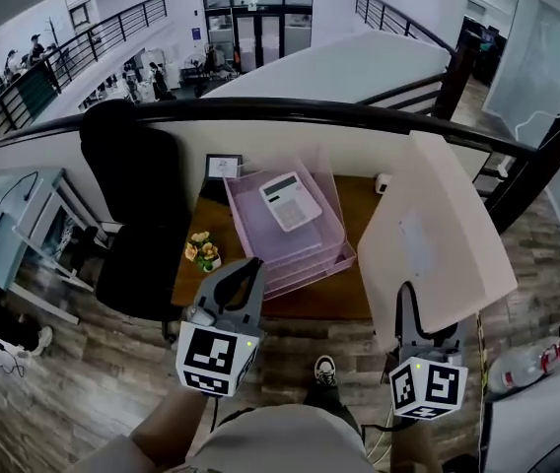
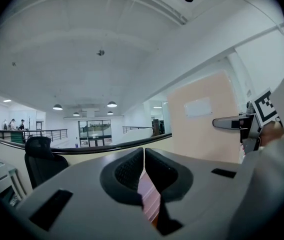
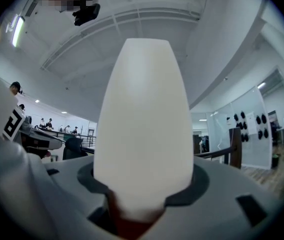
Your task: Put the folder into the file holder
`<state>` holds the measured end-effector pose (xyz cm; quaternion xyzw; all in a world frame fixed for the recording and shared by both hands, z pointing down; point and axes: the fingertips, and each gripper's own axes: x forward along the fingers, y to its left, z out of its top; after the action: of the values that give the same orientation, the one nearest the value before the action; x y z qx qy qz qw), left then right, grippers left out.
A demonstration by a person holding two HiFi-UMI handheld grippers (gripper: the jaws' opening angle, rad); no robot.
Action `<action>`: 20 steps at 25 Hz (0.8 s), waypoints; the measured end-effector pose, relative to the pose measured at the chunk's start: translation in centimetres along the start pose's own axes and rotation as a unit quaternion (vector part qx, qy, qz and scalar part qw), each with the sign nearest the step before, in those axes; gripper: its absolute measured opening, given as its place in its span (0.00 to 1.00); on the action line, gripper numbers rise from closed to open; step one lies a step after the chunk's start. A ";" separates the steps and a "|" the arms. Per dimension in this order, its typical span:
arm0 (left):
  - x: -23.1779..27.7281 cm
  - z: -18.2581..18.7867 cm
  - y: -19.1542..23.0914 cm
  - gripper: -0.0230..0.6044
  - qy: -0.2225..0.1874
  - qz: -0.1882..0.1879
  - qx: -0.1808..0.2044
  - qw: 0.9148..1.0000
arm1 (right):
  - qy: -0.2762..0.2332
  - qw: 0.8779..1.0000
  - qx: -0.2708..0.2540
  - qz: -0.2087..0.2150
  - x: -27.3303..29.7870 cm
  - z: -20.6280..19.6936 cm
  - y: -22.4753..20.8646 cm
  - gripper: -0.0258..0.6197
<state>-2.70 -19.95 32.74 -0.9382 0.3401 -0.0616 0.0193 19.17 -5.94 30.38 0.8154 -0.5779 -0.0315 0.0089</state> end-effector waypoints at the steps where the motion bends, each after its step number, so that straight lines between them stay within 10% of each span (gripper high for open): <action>1: 0.9 0.1 0.0 0.06 0.002 0.009 -0.001 1.000 | 0.001 1.000 0.000 0.009 1.3 -0.1 -0.6 0.48; 20: 13.3 0.5 0.7 0.06 0.039 0.190 -0.012 0.981 | 0.020 0.984 0.018 0.175 22.3 -3.5 -7.6 0.48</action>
<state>7.07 -28.98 33.58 -0.8535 0.5132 -0.0895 0.0063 33.88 -24.51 32.54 0.7023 -0.7118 -0.0031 0.0111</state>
